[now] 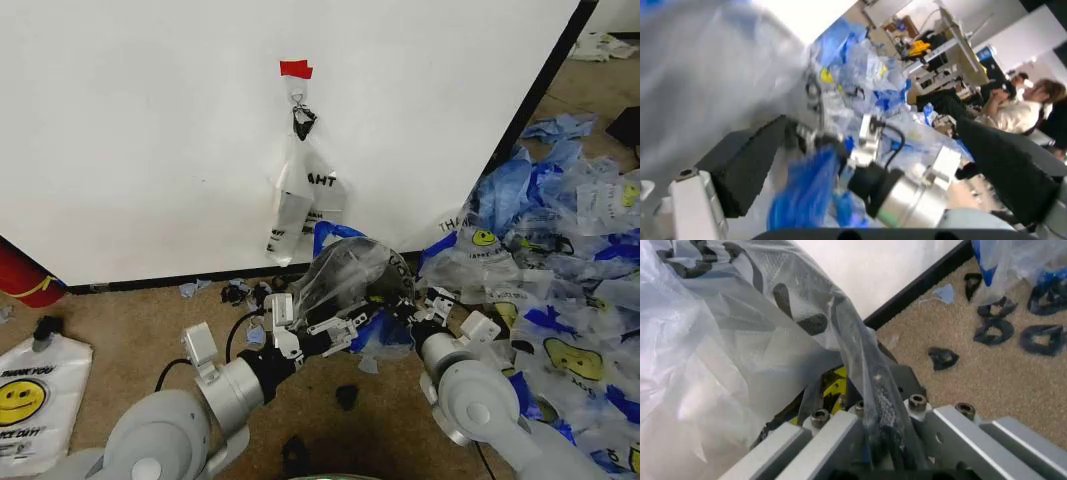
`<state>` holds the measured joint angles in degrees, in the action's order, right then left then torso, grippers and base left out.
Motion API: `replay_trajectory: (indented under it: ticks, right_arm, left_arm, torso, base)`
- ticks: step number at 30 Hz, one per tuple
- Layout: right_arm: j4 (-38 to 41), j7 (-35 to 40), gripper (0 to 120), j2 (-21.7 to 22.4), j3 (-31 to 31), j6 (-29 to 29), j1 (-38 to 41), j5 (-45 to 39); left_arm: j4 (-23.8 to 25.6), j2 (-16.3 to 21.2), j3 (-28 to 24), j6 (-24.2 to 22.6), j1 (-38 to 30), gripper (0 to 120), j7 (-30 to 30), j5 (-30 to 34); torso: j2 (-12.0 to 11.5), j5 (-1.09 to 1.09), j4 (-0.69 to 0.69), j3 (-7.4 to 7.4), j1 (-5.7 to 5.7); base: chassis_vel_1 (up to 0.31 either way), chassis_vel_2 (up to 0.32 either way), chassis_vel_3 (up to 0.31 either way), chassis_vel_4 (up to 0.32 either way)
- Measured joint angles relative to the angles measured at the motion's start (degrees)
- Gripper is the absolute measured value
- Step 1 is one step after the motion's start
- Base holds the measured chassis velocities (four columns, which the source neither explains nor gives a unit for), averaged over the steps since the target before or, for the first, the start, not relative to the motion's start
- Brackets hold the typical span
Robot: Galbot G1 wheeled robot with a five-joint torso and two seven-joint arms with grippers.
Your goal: Pick up the garbage bag from the wall and place it over the trash bin.
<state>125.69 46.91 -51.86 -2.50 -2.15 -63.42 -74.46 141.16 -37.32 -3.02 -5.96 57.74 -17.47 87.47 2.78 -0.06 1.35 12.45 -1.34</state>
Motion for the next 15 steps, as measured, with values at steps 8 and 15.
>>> replay_trajectory:
  ticks: [8, 15]
  right_arm:
    - [-1.2, -7.2, 0, 2.6, 1.2, 0.6, 0.6, 5.4]
    - [-1.1, -9.5, 0, 5.4, -0.1, 1.2, 0.1, 6.8]
  left_arm:
    - [-3.9, 6.7, -11.4, -1.8, -16.9, 100, 12.6, -7.1]
    - [-8.8, 6.4, -33.7, -3.4, -43.0, 100, 14.0, -7.4]
  torso:
    - [0.0, 0.01, -0.01, 0.00, 0.00]
    - [0.0, 0.08, 0.01, 0.00, 0.00]
  base:
    - [0.000, 0.000, 0.000, 0.000]
    - [0.000, 0.000, 0.000, 0.000]
